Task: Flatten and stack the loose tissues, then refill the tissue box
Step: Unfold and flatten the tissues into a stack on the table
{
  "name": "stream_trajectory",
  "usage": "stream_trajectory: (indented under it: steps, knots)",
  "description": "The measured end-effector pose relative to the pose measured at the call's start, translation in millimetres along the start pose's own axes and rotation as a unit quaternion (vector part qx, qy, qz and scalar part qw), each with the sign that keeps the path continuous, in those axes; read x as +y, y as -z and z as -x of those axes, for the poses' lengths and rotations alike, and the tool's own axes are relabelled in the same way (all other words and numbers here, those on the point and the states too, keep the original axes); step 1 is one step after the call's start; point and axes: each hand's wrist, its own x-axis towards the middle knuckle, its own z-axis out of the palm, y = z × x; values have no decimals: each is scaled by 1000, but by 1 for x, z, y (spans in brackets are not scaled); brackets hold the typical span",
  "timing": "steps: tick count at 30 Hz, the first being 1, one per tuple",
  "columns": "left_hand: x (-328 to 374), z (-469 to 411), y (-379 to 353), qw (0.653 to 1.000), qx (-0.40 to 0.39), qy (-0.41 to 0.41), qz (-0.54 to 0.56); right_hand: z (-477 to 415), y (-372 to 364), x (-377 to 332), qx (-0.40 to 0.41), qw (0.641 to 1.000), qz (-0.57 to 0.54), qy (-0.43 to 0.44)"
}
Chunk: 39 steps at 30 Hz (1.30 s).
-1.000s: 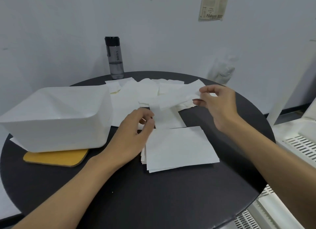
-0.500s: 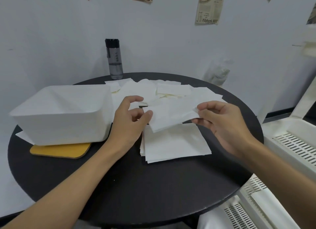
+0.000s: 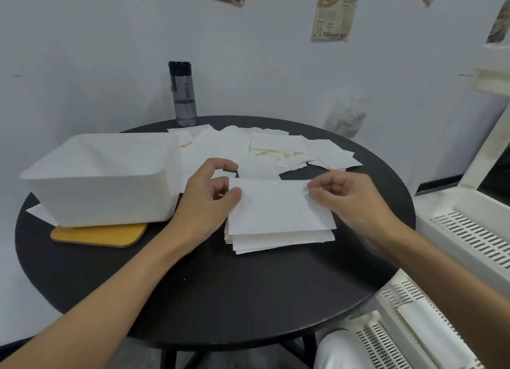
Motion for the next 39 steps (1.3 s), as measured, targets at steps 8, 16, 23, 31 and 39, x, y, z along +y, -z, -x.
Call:
stream_trajectory:
  steps: [8, 16, 23, 31, 39]
  knots:
    - [-9, 9, 2, 969, -94, -55, -222, 2, 5, 14, -75, 973, 218, 11]
    - [-11, 11, -4, 921, -195, -93, -325, -15, 16, 31, -34, 971, 237, 23]
    - [-9, 7, -14, 915, -213, -105, -327, -80, 51, 71, 74, 939, 336, -23]
    - [-16, 3, -17, 915, -208, -125, -324, -133, 69, 91, 133, 905, 379, -141]
    - [-18, 2, -17, 916, -209, -127, -317, -153, 71, 94, 189, 912, 331, -154]
